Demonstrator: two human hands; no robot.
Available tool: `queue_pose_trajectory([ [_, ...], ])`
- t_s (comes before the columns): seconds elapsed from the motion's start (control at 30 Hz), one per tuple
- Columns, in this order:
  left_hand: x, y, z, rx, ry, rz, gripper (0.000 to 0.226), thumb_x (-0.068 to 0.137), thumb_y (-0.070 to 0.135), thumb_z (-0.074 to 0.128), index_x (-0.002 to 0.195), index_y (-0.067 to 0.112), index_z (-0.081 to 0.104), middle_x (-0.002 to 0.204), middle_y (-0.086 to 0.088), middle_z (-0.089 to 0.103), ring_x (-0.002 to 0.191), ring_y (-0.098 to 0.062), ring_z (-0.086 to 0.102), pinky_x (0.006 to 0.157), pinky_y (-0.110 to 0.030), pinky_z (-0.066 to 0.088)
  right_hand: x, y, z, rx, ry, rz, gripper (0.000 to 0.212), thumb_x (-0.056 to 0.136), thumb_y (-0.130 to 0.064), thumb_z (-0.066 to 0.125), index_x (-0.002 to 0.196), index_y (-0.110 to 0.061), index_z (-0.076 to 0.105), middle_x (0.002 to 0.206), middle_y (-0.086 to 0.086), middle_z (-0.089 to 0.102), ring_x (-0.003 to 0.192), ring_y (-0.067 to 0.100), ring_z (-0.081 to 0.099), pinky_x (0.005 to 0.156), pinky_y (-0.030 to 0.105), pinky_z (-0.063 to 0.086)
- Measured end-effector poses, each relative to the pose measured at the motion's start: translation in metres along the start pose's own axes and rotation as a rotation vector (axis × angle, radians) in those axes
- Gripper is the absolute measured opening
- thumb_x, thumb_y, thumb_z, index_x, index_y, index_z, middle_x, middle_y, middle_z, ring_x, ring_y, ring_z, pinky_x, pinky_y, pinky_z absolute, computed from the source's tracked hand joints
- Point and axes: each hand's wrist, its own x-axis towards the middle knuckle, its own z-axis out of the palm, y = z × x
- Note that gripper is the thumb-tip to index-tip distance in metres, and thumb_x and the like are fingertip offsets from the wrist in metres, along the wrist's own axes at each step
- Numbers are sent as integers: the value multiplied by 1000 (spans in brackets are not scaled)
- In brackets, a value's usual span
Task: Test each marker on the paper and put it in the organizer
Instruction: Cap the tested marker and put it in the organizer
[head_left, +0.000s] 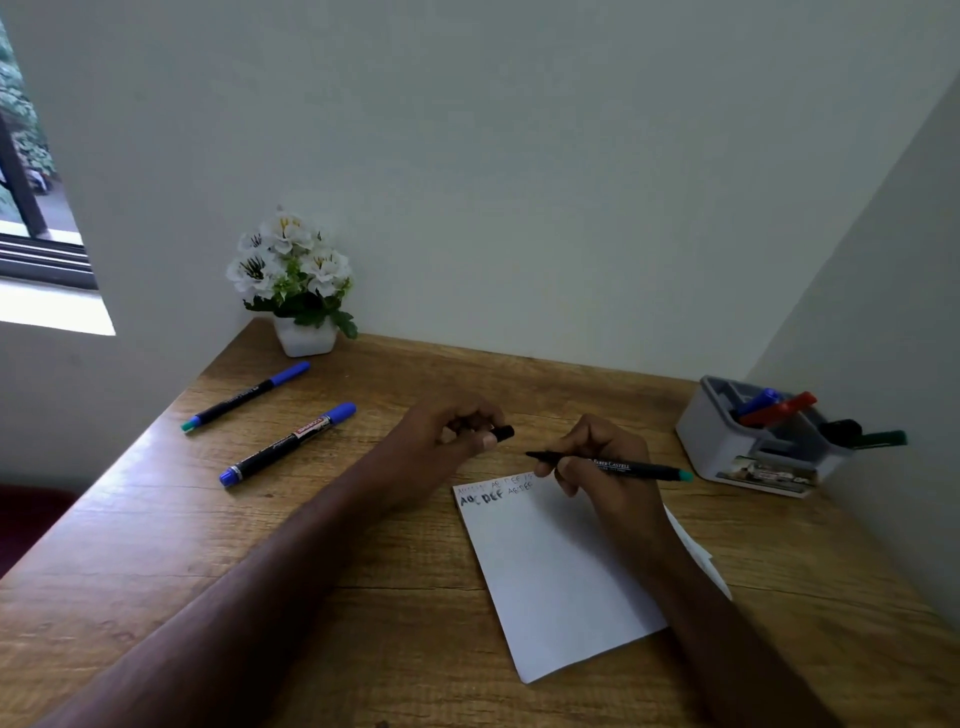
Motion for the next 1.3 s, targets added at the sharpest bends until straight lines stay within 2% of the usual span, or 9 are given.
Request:
queue_pose_trajectory([
  [0.1,-2,1,0,-1,-16,10,18,94,19,60,103,33,67,101,14,66,100,-5,57,83,-28,45,0,0,2,49,12,-16,10,78,0,58,79,9,63,73,16,70,66,10,67,65,27,50],
  [0.3,-3,4,0,0,-56,32,18,95,13,60,104,27,69,102,17,67,100,-2,57,78,-12,42,-2,-1,4,28,68,-87,13,77,-22,64,74,-12,70,71,10,67,59,23,58,57,41,49],
  [0.5,-3,8,1,-2,-63,40,18,95,12,59,103,24,70,100,15,68,97,1,57,74,-2,38,-1,2,5,8,55,-89,9,78,-24,65,78,-19,71,74,7,68,66,19,62,61,33,49],
  [0.57,-4,9,1,5,-79,44,18,95,12,59,104,24,71,100,17,68,97,5,57,73,-1,38,-1,3,5,-38,42,-80,11,78,-26,65,77,-18,72,74,5,69,66,17,61,60,37,50],
  [0.67,-2,11,3,0,-108,71,21,94,10,60,104,23,72,99,20,70,97,3,61,76,-5,42,0,3,7,-45,16,-60,15,78,-25,69,78,-10,70,73,7,69,62,20,61,57,49,51],
  [0.8,0,11,6,-33,-116,87,16,92,12,64,102,20,74,95,14,72,93,-5,66,75,-13,46,0,2,8,27,-24,-32,13,84,-5,76,81,-1,64,70,8,70,54,19,61,50,34,49],
  [1.0,-2,16,10,-103,-116,31,9,89,24,70,94,19,76,90,3,74,85,-14,70,71,-30,56,-1,-2,10,51,-22,-13,24,77,-20,81,76,2,70,64,1,64,61,11,60,61,25,48],
  [1.2,-7,22,11,-167,-72,10,7,86,17,71,87,11,75,85,-3,74,81,-18,71,67,-26,56,-3,-3,10,88,-82,52,20,84,-13,77,81,4,66,64,1,67,59,7,61,57,23,47],
  [1.3,-8,24,12,-151,-56,6,5,86,13,72,86,8,75,85,-5,73,80,-19,70,67,-27,56,-2,-5,11,85,-105,81,17,85,-17,77,78,-6,66,66,4,68,56,9,60,53,26,45],
])
